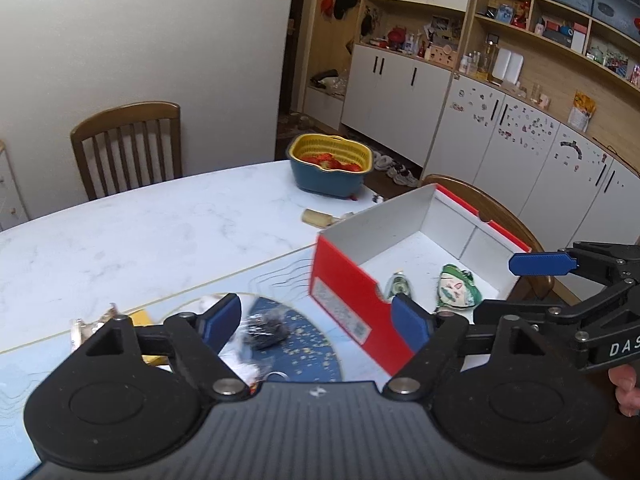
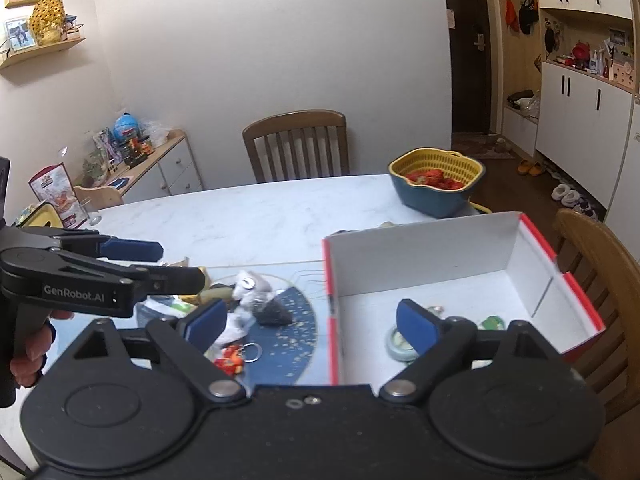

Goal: Organize objects
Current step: 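Withdraw both tools from the box back over the item pile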

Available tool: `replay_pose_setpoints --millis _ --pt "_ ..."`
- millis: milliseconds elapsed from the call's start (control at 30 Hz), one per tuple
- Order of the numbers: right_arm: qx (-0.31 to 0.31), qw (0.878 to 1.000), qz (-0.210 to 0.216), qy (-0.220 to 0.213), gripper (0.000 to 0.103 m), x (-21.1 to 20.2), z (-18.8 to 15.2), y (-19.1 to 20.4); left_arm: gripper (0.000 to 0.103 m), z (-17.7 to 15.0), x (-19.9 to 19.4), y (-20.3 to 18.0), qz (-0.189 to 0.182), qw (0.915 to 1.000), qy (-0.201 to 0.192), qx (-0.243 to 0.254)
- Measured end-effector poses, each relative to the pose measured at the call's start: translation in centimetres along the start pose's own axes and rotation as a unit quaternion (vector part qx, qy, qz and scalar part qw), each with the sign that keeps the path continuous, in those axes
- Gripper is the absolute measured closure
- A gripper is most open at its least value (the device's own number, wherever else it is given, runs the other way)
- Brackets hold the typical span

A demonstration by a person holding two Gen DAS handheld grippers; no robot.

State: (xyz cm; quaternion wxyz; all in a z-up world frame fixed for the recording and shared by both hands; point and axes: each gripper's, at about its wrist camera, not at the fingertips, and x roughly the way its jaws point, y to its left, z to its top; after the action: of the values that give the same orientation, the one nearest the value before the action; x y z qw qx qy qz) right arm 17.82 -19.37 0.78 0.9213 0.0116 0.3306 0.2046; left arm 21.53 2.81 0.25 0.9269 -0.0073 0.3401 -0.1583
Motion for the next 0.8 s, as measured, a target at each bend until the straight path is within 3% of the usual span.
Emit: replay_pose_setpoints --millis 333,367,433,467,800 --pt "0.005 1.0 0.01 -0.011 0.004 0.5 -0.7 4.3 0.018 -1.8 -2.5 4.2 0.012 0.9997 -0.012 -0.018" --pt "0.005 1.0 0.011 -0.011 0.004 0.6 -0.7 4.7 0.016 -2.0 -2.7 4.7 0.012 0.9997 -0.014 -0.019" --pt "0.003 1.0 0.011 -0.01 0.004 0.7 -0.8 5.6 0.002 -2.4 -3.2 5.5 0.014 0.9995 -0.018 -0.02" --pt "0.003 1.0 0.01 -0.01 0.004 0.9 -0.9 6.0 0.001 -2.7 -3.5 5.9 0.016 0.9994 -0.023 -0.021" --pt "-0.001 1.0 0.007 0.005 0.004 2.5 -1.8 9.0 0.0 -5.7 -4.3 10.2 0.016 0.9981 -0.05 -0.033"
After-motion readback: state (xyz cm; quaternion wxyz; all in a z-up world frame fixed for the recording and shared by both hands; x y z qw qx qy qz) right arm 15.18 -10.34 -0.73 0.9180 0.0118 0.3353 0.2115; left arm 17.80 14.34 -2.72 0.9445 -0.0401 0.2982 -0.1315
